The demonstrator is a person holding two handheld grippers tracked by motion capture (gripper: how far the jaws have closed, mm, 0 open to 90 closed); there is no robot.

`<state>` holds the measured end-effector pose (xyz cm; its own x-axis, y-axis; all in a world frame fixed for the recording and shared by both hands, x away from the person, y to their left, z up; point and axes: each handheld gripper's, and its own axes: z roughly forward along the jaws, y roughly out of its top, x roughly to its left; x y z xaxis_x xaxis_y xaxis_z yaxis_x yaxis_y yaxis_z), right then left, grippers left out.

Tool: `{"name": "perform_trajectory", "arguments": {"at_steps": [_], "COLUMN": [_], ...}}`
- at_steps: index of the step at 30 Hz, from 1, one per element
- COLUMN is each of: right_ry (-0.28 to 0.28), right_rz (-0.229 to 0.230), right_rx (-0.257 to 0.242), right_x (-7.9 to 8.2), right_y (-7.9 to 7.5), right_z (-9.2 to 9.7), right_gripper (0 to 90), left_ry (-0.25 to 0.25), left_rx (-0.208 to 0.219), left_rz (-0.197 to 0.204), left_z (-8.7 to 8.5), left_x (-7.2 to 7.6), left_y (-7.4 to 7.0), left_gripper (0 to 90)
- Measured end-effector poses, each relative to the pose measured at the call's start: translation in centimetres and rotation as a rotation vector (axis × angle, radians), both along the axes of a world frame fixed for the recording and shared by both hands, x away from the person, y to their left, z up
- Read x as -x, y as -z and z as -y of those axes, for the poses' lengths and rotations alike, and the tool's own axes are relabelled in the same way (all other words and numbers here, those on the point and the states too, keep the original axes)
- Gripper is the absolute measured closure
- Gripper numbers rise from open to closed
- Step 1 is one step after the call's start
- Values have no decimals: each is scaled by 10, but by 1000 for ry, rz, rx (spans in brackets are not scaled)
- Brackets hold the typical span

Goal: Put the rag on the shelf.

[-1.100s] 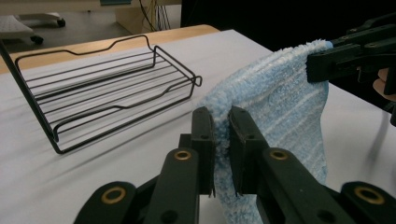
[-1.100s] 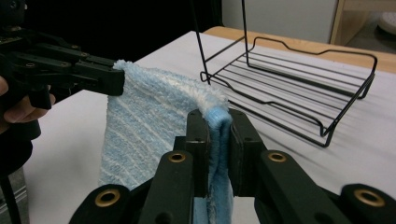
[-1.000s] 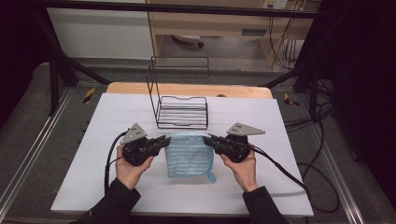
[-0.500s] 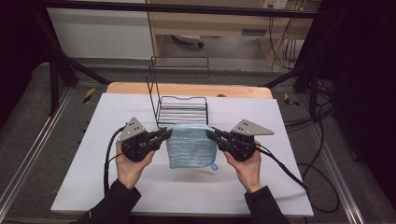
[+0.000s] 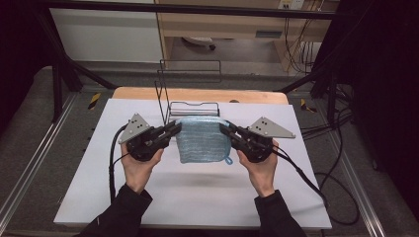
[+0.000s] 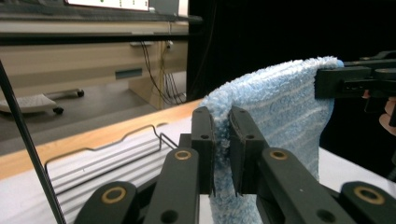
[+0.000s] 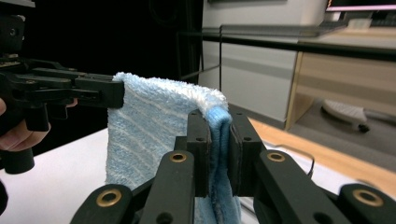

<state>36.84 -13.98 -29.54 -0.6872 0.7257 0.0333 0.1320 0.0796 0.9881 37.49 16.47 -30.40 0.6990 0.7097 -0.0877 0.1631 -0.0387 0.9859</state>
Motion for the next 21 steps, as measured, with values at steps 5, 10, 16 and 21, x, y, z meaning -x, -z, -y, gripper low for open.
{"name": "perform_trajectory", "arguments": {"at_steps": [5, 10, 16, 21], "right_ry": [20, 38, 52, 59], "right_rz": [48, 88, 137, 172], "right_rx": [-9, -16, -29, -46], "right_x": [-3, -5, -9, -13], "right_y": [-12, -21, -35, -49], "right_z": [-3, -6, -9, -13], "right_gripper": [816, 817, 819, 820], "left_ry": [-15, -34, -45, -61], "left_rx": [20, 33, 47, 75], "left_rz": [31, 66, 106, 135], "left_z": [-1, 0, 0, 0], "left_x": [-5, -8, -12, -17], "left_y": [-10, -21, -35, -48], "left_gripper": [812, 813, 814, 816]}}
